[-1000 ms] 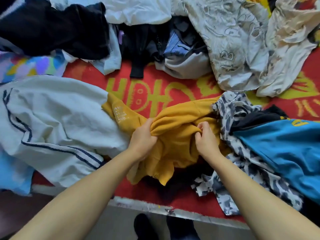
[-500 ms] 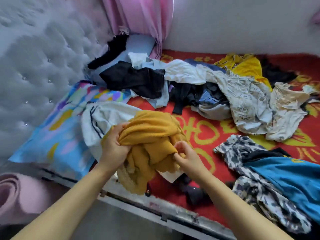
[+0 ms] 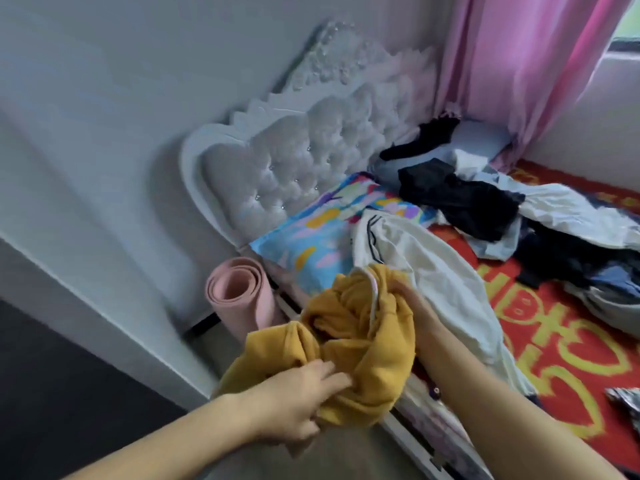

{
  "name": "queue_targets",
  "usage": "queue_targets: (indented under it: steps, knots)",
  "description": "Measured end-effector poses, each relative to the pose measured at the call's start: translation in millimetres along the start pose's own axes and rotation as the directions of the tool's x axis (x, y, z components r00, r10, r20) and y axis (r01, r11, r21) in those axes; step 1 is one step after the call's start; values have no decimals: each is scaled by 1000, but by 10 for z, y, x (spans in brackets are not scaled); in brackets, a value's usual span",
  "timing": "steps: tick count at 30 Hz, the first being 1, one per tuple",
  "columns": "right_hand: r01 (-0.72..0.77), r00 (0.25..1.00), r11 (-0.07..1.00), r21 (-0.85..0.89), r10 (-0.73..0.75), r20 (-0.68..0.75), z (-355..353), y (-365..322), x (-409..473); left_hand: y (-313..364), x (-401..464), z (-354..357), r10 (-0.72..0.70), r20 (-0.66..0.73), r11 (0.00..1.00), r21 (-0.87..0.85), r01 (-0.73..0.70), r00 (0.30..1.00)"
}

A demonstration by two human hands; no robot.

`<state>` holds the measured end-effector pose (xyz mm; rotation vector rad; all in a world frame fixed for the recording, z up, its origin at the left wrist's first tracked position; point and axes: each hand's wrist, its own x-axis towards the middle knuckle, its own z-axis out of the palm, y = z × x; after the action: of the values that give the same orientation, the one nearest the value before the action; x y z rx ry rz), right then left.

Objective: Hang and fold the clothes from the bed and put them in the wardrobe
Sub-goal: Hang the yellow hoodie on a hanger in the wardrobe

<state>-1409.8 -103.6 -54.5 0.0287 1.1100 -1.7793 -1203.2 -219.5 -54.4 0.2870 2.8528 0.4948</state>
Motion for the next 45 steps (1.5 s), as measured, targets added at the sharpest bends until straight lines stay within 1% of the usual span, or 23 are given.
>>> queue_targets:
  steps: [1, 3, 5, 6, 9, 11, 12, 14, 15, 17, 19, 20, 22, 24, 26, 29, 32, 33, 35, 38, 39, 42, 45]
  knots:
    - [-17, 999, 999, -30, 18, 34, 140, -29, -14, -104, -116, 22, -113, 70, 991, -65, 118, 991]
    - [-57, 988, 993, -100, 71, 137, 384, -57, -81, -243, -326, -82, -301, 47, 898, -322, 300, 952]
    - [-81, 951, 979, -188, 132, 279, 562, -57, -155, -337, -507, -283, -544, -78, 676, -630, 382, 835]
    - [-84, 922, 972, -218, 159, 353, 643, -60, -196, -384, -565, -348, -664, -145, 572, -730, 374, 733]
    - [-90, 831, 972, -218, 194, 521, 890, -215, -347, -382, -595, -401, -857, -289, 442, -837, 322, 426]
    - [-61, 765, 976, -208, 179, 618, 1066, -420, -509, -327, -520, -452, -922, -225, 248, -968, 35, 314]
    - [-27, 726, 983, -181, 144, 673, 1163, -515, -637, -296, -489, -505, -935, -103, 60, -989, -132, 341]
    - [66, 504, 995, -72, 29, 863, 1224, -636, -767, -195, -433, -556, -788, 97, -344, -888, -305, 608]
    - [136, 463, 989, -57, -13, 886, 1256, -657, -835, -120, -392, -536, -677, 123, -465, -836, -292, 725]
    - [208, 465, 978, -2, -97, 880, 1302, -682, -979, 58, -265, -456, -552, 119, -533, -811, -239, 826]
    - [186, 506, 981, -62, -42, 861, 1349, -655, -1040, 255, -141, -429, -540, 99, -483, -850, -212, 836]
    - [185, 601, 976, -111, -23, 799, 1365, -651, -1046, 331, -103, -449, -544, 83, -482, -845, -230, 835]
    - [239, 693, 956, -170, -45, 720, 1347, -649, -1034, 401, -103, -535, -579, 34, -516, -789, -333, 815]
    - [173, 723, 960, -220, 28, 690, 1373, -574, -925, 438, -209, -660, -660, -24, -526, -698, -485, 751]
    - [83, 716, 924, -373, 205, 667, 1405, -424, -804, 480, -416, -776, -737, -82, -447, -685, -576, 671]
    - [126, 705, 729, -673, 412, 578, 1479, -134, -693, 533, -847, -886, -861, -89, -276, -746, -606, 501]
    - [397, 727, 356, -846, 441, 527, 1746, 119, -694, 618, -1327, -951, -950, -135, -82, -763, -641, 282]
    - [431, 739, 325, -842, 409, 536, 1883, 191, -718, 665, -1476, -942, -960, -181, 15, -795, -606, 214]
    - [441, 724, 406, -801, 367, 585, 2209, 347, -812, 773, -1701, -900, -930, -340, 258, -875, -410, 138]
    - [453, 647, 422, -785, 450, 615, 2731, 744, -1021, 860, -2005, -809, -802, -574, 562, -819, -115, 166]
    - [413, 660, 465, -783, 440, 610, 2897, 898, -1088, 847, -2155, -786, -758, -623, 632, -775, -19, 194]
    - [221, 767, 675, -704, 326, 553, 3379, 1344, -1192, 793, -2688, -724, -695, -645, 719, -633, 286, 320]
    - [194, 798, 752, -630, 253, 547, 3881, 1703, -1273, 687, -3261, -592, -712, -618, 694, -547, 468, 332]
